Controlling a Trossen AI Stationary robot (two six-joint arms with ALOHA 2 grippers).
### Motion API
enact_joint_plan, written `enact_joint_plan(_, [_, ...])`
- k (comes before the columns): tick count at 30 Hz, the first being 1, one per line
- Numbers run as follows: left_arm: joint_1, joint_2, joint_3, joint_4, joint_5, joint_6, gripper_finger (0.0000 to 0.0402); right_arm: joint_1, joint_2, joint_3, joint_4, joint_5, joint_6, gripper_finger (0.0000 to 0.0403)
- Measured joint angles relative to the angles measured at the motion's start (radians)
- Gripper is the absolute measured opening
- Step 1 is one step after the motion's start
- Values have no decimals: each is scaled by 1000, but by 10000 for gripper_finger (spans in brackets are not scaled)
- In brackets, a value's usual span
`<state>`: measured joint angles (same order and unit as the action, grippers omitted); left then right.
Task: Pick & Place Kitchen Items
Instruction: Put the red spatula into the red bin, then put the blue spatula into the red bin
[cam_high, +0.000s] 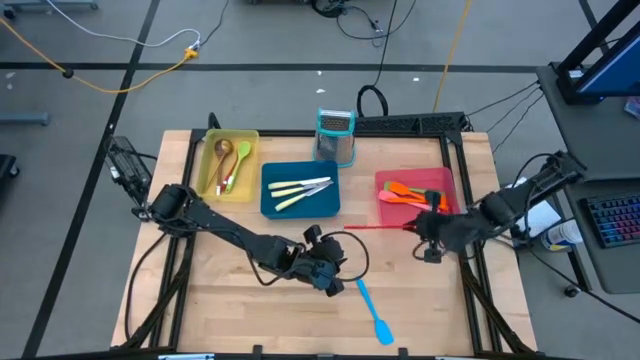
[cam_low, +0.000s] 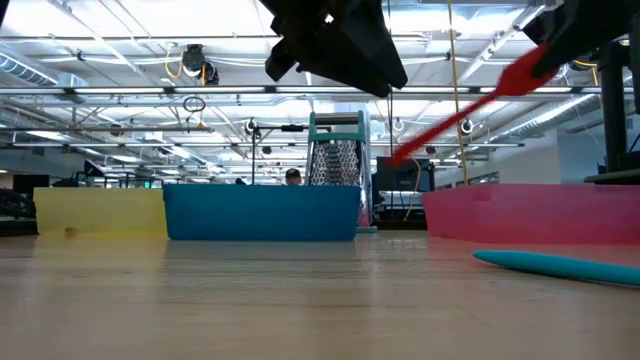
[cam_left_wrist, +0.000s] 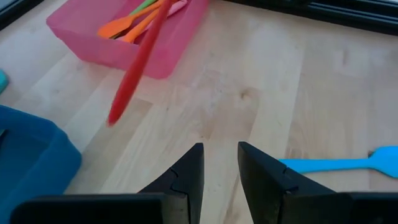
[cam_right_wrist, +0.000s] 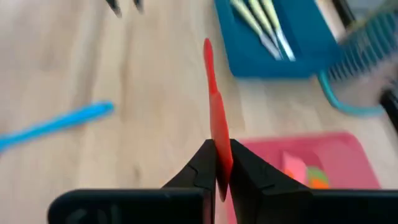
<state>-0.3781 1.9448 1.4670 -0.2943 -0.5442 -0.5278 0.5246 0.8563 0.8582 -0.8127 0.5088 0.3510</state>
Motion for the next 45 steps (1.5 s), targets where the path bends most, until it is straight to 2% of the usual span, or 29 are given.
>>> enact_joint_plan(3, [-4, 0, 0, 0, 0, 0, 102, -27, 34, 83, -218, 15, 35, 13])
enact_joint_plan(8, [-9, 0, 0, -1, 0, -1, 102, -60, 36, 227, -597, 35, 257, 13])
enact_joint_plan(11, [-10, 0, 0, -1, 1, -7, 102, -61, 21, 274, -733, -6, 352, 13])
enact_joint_plan(13, [-11, 0, 0, -1, 1, -18, 102, -61, 5, 273, -762, -36, 393, 13])
enact_joint_plan(16, [-11, 0, 0, -1, 1, -26, 102, -61, -19, 228, -729, -59, 411, 13])
enact_joint_plan(20, [-16, 0, 0, -1, 1, -28, 102, -61, -33, 124, -645, -66, 344, 19])
enact_joint_plan(29, [-15, 0, 0, -1, 2, -27, 102, -121, -26, -105, -251, -87, 49, 24])
enact_joint_plan(34, [-15, 0, 0, -1, 2, -14, 102, -187, 8, -145, -239, -113, 89, 42])
enact_joint_plan(45, [-20, 0, 0, -1, 2, -1, 102, -304, 38, -207, -181, -89, 160, 129])
